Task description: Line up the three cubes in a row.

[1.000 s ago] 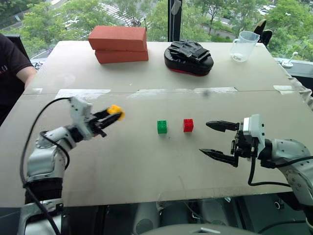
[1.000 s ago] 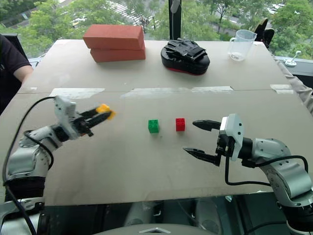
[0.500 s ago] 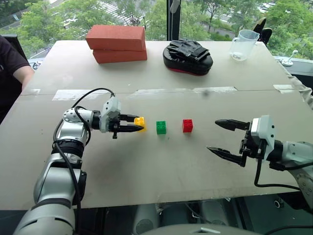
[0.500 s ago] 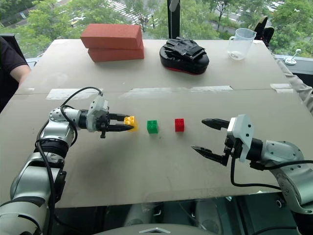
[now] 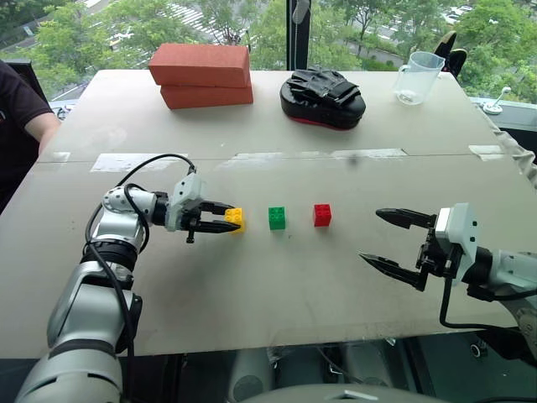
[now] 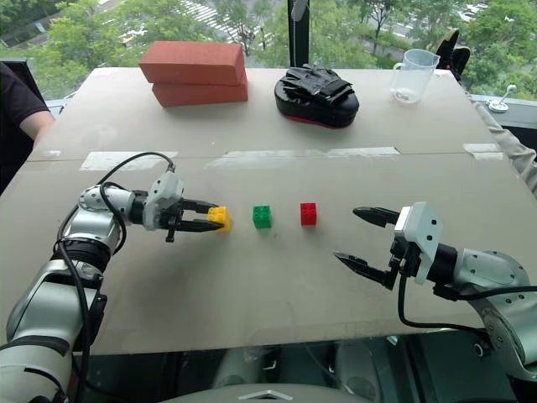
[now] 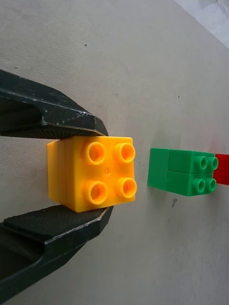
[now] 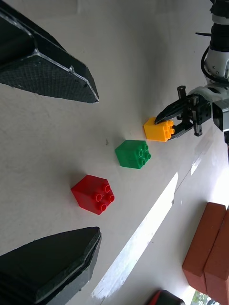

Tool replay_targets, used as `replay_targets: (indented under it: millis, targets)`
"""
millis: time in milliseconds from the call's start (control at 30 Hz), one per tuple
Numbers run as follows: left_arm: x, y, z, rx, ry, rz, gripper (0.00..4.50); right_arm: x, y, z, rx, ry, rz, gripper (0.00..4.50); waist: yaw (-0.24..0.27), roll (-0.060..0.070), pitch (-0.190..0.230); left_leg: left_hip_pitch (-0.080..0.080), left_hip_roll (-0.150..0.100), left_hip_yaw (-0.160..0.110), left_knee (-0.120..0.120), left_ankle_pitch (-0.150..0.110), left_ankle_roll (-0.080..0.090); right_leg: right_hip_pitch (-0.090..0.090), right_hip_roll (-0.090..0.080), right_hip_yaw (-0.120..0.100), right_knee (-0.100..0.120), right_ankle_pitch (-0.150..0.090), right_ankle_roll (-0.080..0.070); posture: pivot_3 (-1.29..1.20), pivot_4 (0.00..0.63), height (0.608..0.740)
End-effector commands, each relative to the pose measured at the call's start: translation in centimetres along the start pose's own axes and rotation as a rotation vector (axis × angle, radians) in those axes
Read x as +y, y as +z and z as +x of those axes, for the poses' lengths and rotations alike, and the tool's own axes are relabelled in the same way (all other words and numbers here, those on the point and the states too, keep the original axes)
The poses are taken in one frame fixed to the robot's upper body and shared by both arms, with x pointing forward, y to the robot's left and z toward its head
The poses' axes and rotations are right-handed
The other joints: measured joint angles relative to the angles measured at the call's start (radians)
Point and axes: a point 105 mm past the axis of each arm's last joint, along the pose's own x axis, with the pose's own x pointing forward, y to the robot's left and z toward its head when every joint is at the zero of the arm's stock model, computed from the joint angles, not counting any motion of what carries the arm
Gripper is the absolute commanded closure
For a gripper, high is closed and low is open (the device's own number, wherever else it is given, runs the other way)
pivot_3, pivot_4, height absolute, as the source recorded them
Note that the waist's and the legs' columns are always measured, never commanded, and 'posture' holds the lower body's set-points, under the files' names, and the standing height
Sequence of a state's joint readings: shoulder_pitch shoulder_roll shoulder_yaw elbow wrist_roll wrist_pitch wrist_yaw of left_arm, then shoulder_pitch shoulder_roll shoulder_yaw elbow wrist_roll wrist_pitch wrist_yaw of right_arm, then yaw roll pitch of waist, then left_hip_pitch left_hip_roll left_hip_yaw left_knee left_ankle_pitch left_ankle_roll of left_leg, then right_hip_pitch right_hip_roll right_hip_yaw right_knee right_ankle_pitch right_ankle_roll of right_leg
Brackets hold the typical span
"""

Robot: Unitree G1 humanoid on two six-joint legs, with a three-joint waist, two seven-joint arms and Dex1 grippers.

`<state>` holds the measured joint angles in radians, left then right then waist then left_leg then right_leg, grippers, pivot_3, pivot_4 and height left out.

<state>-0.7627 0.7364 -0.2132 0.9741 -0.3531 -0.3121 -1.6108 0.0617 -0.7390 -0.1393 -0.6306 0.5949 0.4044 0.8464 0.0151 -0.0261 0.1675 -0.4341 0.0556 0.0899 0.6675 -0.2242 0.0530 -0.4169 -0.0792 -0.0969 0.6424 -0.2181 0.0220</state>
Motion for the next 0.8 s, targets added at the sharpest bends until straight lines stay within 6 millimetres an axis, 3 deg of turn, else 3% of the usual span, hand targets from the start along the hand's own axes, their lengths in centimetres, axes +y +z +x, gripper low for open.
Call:
replay_targets:
  millis: [33, 67, 233, 467, 600, 800]
  targets:
    - [0.6, 0.7, -0.8, 0.011, 0.022, 0.048, 3.19, -0.1, 1.3, -0.4, -0.027, 0.000, -0.051, 0.22, 0.000, 0.000, 0.000, 0.000, 0.000, 0.000, 0.000, 0.000, 0.000, 0.000, 0.000, 0.000, 0.000, 0.000, 0.000, 0.00, 0.150, 0.740]
    - [0.6, 0.6, -0.8, 0.015, 0.024, 0.051, 2.16, -0.1, 1.4, -0.4, -0.027, 0.002, -0.051, 0.22, 0.000, 0.000, 0.000, 0.000, 0.000, 0.000, 0.000, 0.000, 0.000, 0.000, 0.000, 0.000, 0.000, 0.000, 0.000, 0.00, 0.150, 0.740]
    - [0.8, 0.9, -1.4, -0.009, 0.057, 0.061, 0.08, -0.1, 1.3, -0.4, -0.023, 0.010, -0.046, 0.22, 0.000, 0.000, 0.000, 0.000, 0.000, 0.000, 0.000, 0.000, 0.000, 0.000, 0.000, 0.000, 0.000, 0.000, 0.000, 0.00, 0.150, 0.740]
    - [-0.2, 2.1, -3.7, -0.087, 0.207, 0.073, 0.08, 0.0, 0.7, -1.4, 0.006, -0.006, -0.028, 0.22, -0.001, 0.000, 0.000, 0.000, 0.000, 0.001, 0.000, 0.000, 0.000, 0.000, 0.000, 0.001, 0.000, 0.000, 0.000, 0.00, 0.150, 0.740]
    - [-6.0, 1.4, -6.4, -0.139, 0.522, -0.195, 0.08, -0.3, -1.8, -4.6, 0.105, -0.093, 0.044, 0.22, -0.032, 0.001, 0.000, 0.003, 0.001, 0.001, -0.002, -0.002, -0.001, 0.001, -0.007, 0.010, -0.001, 0.002, 0.003, 0.00, 0.150, 0.740]
    - [-11.8, -0.4, -8.0, -0.069, 0.715, -0.407, 0.08, 0.3, -4.2, -7.9, 0.195, -0.150, 0.115, 0.22, 0.003, 0.005, 0.003, 0.004, 0.000, -0.004, -0.001, -0.008, -0.007, 0.002, -0.008, 0.004, -0.002, -0.004, 0.005, 0.00, 0.150, 0.740]
